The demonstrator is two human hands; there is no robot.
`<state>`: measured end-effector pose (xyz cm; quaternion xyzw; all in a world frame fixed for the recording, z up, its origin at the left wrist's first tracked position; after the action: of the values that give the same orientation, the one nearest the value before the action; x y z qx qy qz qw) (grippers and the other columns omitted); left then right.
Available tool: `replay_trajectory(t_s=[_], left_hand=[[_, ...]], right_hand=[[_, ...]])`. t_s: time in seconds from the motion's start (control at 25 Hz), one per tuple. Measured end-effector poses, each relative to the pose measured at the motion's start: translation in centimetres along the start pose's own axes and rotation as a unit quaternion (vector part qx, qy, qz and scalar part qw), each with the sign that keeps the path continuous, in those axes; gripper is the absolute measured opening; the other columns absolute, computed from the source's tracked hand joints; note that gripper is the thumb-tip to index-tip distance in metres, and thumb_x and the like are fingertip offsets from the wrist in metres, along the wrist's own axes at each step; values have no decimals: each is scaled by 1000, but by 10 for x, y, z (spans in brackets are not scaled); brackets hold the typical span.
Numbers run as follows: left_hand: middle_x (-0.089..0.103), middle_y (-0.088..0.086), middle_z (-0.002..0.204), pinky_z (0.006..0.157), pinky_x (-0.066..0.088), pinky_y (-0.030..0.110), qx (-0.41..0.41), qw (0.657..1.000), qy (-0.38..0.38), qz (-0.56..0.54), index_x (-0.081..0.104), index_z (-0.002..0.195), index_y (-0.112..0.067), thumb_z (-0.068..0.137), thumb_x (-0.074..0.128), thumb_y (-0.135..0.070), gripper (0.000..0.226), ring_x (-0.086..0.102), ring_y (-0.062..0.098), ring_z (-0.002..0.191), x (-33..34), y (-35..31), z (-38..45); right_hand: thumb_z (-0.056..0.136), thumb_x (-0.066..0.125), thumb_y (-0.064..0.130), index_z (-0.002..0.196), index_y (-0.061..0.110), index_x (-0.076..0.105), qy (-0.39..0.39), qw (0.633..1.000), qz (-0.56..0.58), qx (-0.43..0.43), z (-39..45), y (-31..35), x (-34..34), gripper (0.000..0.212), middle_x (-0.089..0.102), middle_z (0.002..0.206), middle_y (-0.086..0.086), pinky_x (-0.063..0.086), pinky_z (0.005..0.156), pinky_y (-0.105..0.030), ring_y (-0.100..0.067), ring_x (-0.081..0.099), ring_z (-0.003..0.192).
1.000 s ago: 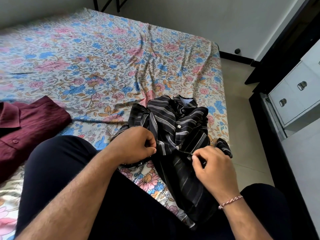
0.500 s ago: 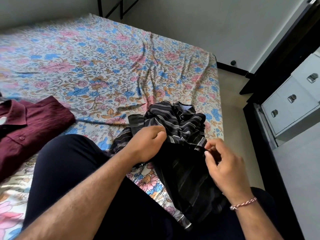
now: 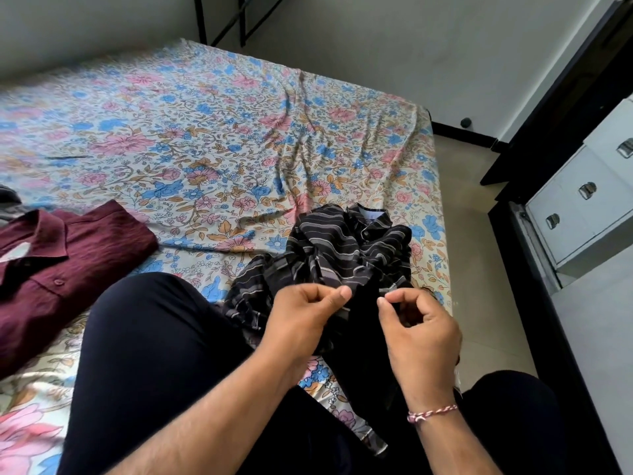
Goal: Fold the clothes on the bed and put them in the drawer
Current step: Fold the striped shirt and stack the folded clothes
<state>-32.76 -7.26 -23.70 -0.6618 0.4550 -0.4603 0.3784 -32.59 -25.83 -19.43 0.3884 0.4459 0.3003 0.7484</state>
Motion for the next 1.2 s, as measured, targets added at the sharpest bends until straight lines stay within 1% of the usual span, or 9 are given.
replay_trajectory(t_s=[0.08, 0.16, 0.28, 0.36, 0.52, 0.76, 0.88, 1.12, 1.2], left_hand=[[75, 16, 78, 52, 50, 25, -4, 1000, 10, -10, 77, 91, -3, 91, 78, -21, 18, 66, 21, 62, 9, 16, -15], [73, 15, 78, 58, 47, 29, 15, 1000, 12, 18, 78, 90, -10, 90, 80, -23, 13, 60, 23, 67, 13, 25, -21], [77, 15, 83, 67, 52, 35, 67, 997, -10, 38, 79, 86, -14, 88, 84, -23, 10, 64, 20, 72, 12, 15, -20], [77, 9, 78, 68, 54, 32, 94, 993, -37, 63, 79, 83, -14, 87, 85, -21, 10, 66, 14, 70, 9, 7, -20], [75, 0, 71, 58, 51, 20, 123, 982, -84, 115, 78, 79, -16, 87, 85, -19, 11, 65, 3, 61, 2, 2, -24], [75, -1, 71, 59, 53, 25, 133, 981, -64, 127, 78, 79, -18, 89, 83, -21, 12, 64, 4, 62, 6, 3, -23], [72, -2, 67, 56, 50, 24, 127, 981, -63, 129, 77, 78, -18, 90, 83, -21, 14, 61, 3, 59, 7, 6, -22], [72, -2, 66, 54, 51, 23, 126, 974, -111, 152, 74, 74, -20, 88, 83, -24, 17, 60, 5, 57, 1, 6, -22], [70, -3, 64, 53, 48, 21, 133, 973, -111, 151, 73, 74, -19, 87, 84, -22, 17, 58, 3, 55, 2, 3, -24]], right_hand=[[82, 84, 10, 84, 30, 74, 22, 999, 39, 2, -8, 0, 4, 23, 73, 80, 15, 53, 69, -12, -6, 70, 78], [82, 82, 3, 95, 28, 74, 30, 998, 59, -3, -15, 3, 4, 29, 73, 84, 14, 56, 71, -15, -7, 71, 80], [80, 82, -2, 108, 26, 69, 14, 996, 88, -2, -21, 5, 0, 41, 72, 85, 12, 55, 73, -14, -8, 71, 79], [80, 83, -1, 112, 28, 65, 6, 994, 109, -1, -23, 8, -2, 46, 72, 86, 11, 56, 74, -15, -9, 71, 79], [82, 81, -2, 118, 26, 62, 1, 991, 133, -10, -26, 10, 0, 50, 73, 88, 7, 58, 79, -24, -12, 72, 84], [82, 81, -3, 123, 27, 60, 27, 988, 152, -1, -34, 6, 9, 54, 75, 91, 7, 57, 88, -26, -15, 73, 90], [82, 81, -3, 123, 26, 61, 23, 983, 180, 15, -34, 4, 8, 54, 76, 93, 4, 57, 88, -23, -13, 74, 90], [83, 80, -3, 121, 31, 60, 10, 978, 207, 21, -36, 2, 8, 55, 76, 95, 1, 59, 88, -30, -14, 74, 90], [83, 80, -4, 121, 30, 60, 14, 979, 205, 16, -36, 2, 10, 55, 76, 95, 1, 59, 88, -30, -14, 74, 90]])
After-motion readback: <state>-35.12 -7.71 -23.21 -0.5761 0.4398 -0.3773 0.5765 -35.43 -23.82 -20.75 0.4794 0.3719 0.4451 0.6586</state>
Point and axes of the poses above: each hand's wrist, its own z-axis towards the middle knuckle, its own x-axis out of the palm, y = z × x, the point moved 7 cm from there along z, towards the middle knuckle
